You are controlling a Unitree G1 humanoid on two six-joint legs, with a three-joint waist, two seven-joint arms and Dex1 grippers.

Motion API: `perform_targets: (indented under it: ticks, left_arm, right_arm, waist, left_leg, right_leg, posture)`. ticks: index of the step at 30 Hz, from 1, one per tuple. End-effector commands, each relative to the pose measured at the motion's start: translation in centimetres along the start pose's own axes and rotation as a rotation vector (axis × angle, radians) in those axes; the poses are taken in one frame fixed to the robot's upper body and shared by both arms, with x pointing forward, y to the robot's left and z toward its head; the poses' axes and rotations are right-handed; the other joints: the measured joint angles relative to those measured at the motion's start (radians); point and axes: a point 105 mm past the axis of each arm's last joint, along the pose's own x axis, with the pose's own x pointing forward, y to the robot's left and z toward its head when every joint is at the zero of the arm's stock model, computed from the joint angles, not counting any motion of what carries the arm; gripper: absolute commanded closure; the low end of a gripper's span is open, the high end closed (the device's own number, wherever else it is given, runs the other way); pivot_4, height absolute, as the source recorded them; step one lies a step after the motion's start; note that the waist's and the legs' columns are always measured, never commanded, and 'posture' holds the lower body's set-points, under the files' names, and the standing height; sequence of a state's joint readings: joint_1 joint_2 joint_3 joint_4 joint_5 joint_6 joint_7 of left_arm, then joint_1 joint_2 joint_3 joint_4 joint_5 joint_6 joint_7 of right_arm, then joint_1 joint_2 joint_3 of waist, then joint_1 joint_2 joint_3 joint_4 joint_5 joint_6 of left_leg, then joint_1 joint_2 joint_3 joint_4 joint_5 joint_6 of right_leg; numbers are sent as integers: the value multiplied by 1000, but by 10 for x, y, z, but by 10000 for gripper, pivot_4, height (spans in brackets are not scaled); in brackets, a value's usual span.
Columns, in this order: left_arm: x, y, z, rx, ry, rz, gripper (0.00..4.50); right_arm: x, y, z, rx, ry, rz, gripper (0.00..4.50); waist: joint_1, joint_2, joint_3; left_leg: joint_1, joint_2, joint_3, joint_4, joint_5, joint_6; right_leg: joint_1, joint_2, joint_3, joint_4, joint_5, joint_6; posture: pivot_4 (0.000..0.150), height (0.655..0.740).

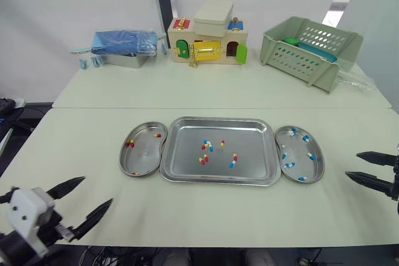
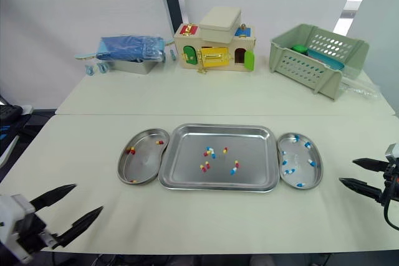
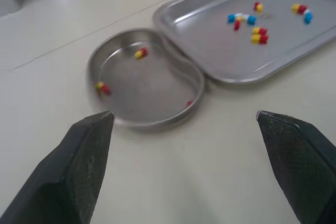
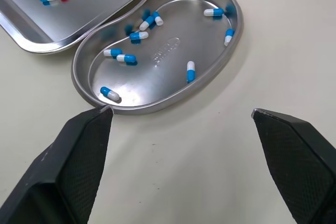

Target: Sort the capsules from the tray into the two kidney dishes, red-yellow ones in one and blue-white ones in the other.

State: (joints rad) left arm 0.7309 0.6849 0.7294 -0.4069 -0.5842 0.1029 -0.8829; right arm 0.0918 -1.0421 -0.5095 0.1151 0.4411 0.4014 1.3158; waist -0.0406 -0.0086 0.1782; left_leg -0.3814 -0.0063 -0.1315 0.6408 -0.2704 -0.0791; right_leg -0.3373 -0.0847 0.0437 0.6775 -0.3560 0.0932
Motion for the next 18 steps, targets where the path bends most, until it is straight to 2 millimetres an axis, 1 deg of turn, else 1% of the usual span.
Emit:
perform_targets:
  ticks: [1,2,3,6,10,14,18]
  left_arm:
    - [-20,40,-2,38,42,120,0]
    - [-23,52,-1,35,35,158,0]
    - [-23,58,1,35,27,172,0]
    - [-23,67,-2,38,63,157,0]
    - [-20,84,-4,38,108,191,0]
    - [-11,85,-11,22,161,133,0]
    - [-4,89,-10,27,154,107,0]
  right_arm:
    - [-1,1,-4,-59,43,24,360]
    - [0,2,-7,-61,46,28,360]
    - [1,2,-7,-62,37,26,360]
    - [5,3,-6,-65,8,23,360]
    - [7,9,-10,-50,0,37,360]
    - [6,17,-19,-29,9,40,360]
    - [3,22,-21,-16,0,32,360]
  waist:
    - [0,0,0]
    - [4,-1,0]
    - [5,-1,0]
    - [8,-2,1]
    - [7,-2,1]
    - [7,-2,1]
    - [5,-2,1]
  left_leg:
    - [0,0,0,0,0,0]
    - [0,0,0,0,0,0]
    - [0,0,0,0,0,0]
    - [0,-1,-1,0,0,0]
    - [0,0,-1,-1,0,0]
    - [0,0,-1,-1,0,0]
    - [0,0,0,-1,0,0]
  right_leg:
    - [0,0,0,0,0,0]
    - [0,0,0,0,0,0]
    - [0,0,-1,0,0,0]
    - [1,-1,-1,0,0,0]
    - [0,-1,-1,-1,0,0]
    - [0,0,-1,-1,0,0]
    - [0,0,0,0,0,0]
  posture:
    - [1500,7400]
    - [1500,7400]
    - [1500,7400]
    - [1500,7400]
    - [1500,7400]
    - [1500,7400]
    - [1500,7400]
